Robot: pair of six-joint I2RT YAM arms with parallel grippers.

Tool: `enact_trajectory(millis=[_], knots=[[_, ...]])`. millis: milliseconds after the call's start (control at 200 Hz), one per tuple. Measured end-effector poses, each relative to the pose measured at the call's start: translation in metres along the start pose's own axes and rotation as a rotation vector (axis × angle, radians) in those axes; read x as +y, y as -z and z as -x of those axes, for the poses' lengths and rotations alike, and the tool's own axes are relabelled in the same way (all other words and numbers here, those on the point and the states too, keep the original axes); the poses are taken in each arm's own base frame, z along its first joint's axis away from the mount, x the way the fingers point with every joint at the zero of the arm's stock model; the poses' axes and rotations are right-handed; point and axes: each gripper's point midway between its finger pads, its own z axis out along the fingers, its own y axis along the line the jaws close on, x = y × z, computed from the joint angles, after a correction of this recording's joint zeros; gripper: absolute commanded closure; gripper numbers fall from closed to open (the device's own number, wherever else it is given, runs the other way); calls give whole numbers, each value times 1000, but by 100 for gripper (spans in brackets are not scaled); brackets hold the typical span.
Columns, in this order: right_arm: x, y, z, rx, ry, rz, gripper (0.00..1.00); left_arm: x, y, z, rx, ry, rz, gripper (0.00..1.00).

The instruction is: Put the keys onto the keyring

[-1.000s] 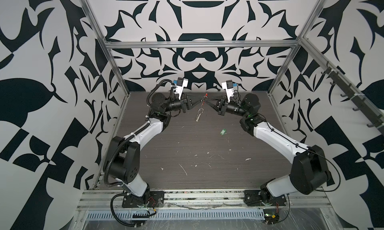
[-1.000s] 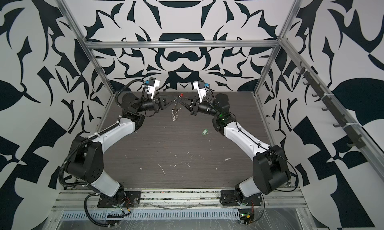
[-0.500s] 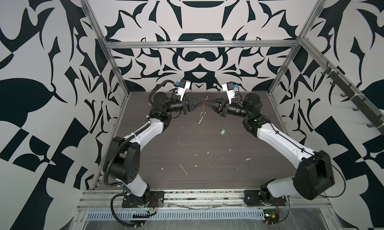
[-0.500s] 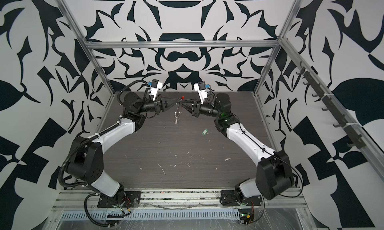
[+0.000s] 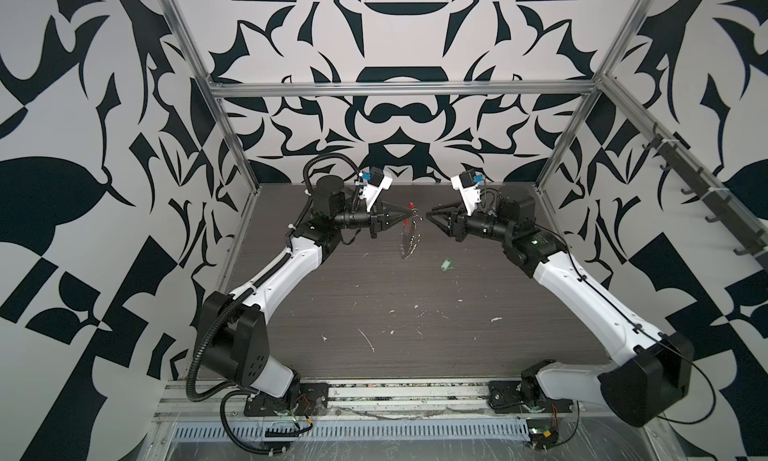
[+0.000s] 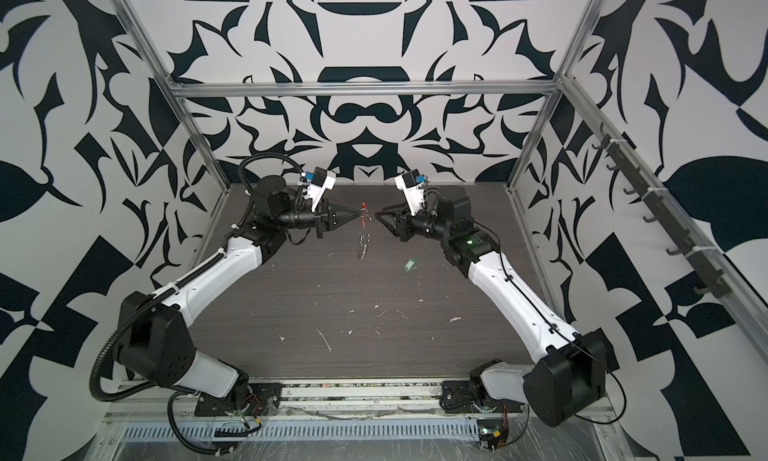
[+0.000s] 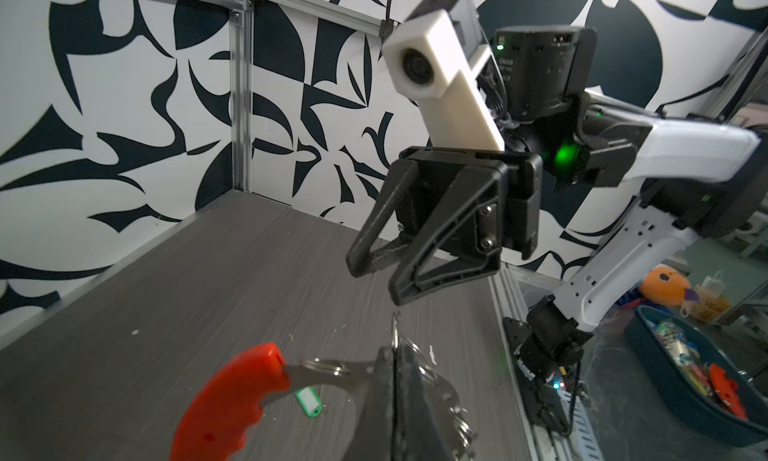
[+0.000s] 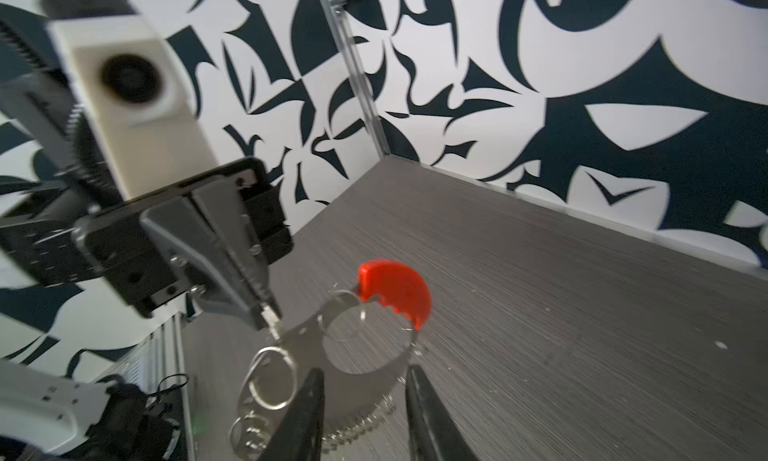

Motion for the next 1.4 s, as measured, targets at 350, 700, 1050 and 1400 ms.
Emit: enact_trajectory(millis=[350, 700, 1050, 1400], knots=[[-129, -15, -145, 341, -226, -526, 67, 0, 5, -21, 88, -125, 94, 100], [-155, -16, -230, 558, -334, -609, 77, 10, 10, -75, 173, -13, 141, 100], [-154, -26, -261, 646, -331, -596, 77, 9, 10, -75, 170, 1, 141, 100], [-154, -33, -268, 677, -301, -585, 77, 6, 9, -74, 167, 21, 127, 100]])
